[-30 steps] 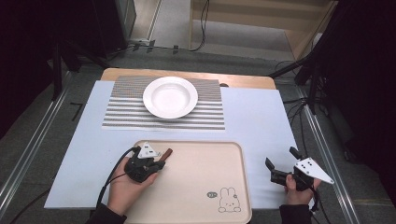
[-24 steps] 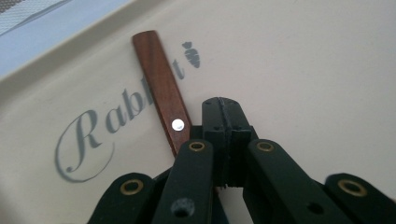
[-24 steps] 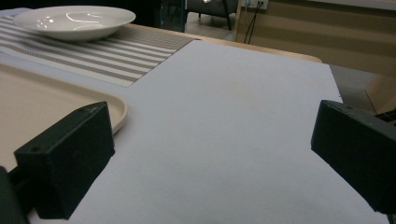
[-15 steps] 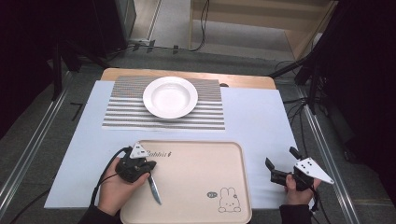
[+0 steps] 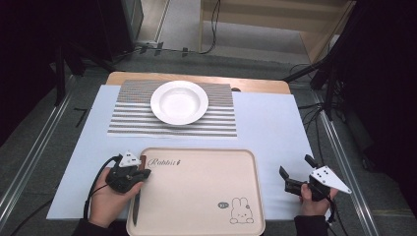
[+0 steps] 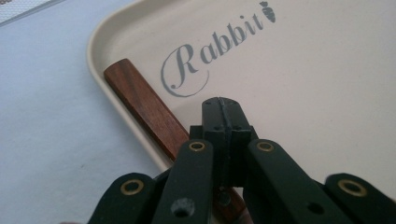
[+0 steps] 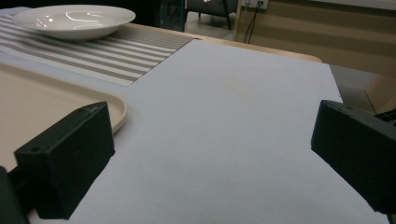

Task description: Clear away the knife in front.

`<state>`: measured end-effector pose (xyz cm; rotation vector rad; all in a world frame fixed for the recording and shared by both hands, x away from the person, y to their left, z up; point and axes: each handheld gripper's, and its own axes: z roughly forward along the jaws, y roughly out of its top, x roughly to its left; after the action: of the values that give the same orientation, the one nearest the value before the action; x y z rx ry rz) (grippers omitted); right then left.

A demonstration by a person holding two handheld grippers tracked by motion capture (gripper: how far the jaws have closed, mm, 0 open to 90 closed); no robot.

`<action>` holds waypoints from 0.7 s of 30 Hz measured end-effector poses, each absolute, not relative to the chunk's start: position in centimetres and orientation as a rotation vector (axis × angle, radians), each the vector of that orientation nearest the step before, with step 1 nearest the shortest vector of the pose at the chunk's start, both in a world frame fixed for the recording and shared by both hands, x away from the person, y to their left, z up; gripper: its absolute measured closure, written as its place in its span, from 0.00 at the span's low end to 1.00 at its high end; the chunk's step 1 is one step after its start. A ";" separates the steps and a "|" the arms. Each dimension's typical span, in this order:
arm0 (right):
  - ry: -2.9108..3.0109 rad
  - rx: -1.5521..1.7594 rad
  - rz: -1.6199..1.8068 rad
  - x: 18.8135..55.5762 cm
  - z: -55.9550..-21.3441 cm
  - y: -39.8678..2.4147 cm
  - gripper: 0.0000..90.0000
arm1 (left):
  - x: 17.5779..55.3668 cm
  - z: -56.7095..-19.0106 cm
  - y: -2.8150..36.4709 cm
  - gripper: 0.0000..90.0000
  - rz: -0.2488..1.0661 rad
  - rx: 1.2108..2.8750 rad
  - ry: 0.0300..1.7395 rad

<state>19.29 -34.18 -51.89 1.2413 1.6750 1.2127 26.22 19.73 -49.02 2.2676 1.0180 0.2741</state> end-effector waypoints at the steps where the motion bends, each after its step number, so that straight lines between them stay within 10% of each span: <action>1: 1.675 1.241 1.212 19.3 -51.9 -34.2 0.00 | 26.2 -49.0 19.9 1.00 0.266 2.271 1.011; 9: 1.675 1.241 1.214 19.3 -51.9 -34.2 0.00 | 26.1 -49.0 20.0 0.96 0.255 2.227 0.958; 15: 1.674 1.239 1.216 19.3 -51.9 -34.2 0.00 | 25.7 -47.9 20.3 0.57 0.232 2.082 0.878; 21: 1.675 1.238 1.216 19.3 -51.9 -34.2 0.00 | 25.3 -47.1 20.9 0.46 0.298 2.027 0.823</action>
<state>19.27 -34.22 -51.89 1.2384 1.6751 1.2164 25.30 20.91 -47.08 2.0273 0.8231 0.2979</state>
